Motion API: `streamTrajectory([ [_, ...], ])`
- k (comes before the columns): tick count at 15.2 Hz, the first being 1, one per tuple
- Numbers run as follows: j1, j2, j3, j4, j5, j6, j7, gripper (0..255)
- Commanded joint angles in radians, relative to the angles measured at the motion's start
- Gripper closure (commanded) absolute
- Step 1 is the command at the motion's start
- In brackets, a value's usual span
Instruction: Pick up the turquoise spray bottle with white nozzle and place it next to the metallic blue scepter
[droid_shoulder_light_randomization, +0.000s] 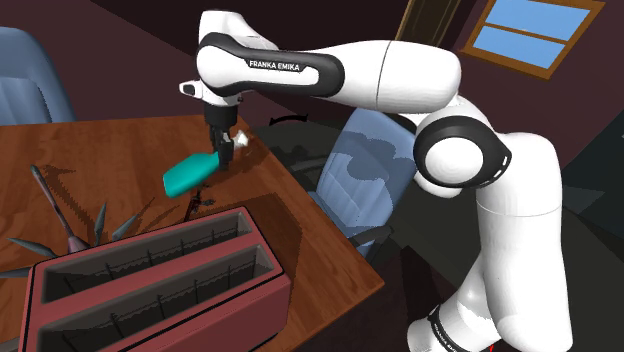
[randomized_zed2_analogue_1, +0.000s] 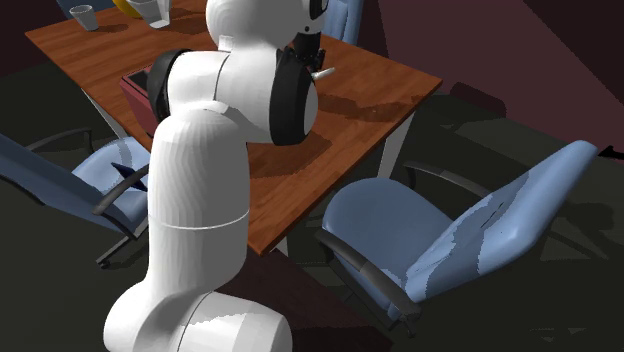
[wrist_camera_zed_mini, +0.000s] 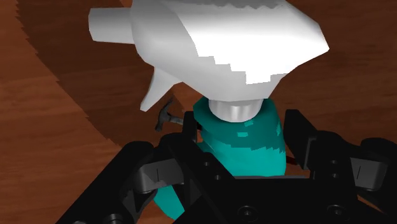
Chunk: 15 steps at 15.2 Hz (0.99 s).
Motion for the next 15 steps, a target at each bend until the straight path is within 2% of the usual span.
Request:
streamTrajectory([
  [1, 0.0, -0.001, 0.0, -0.027, 0.0, 0.027, -0.002, 255],
  [15, 0.0, 0.032, 0.0, -0.163, 0.002, 0.195, -0.011, 255],
])
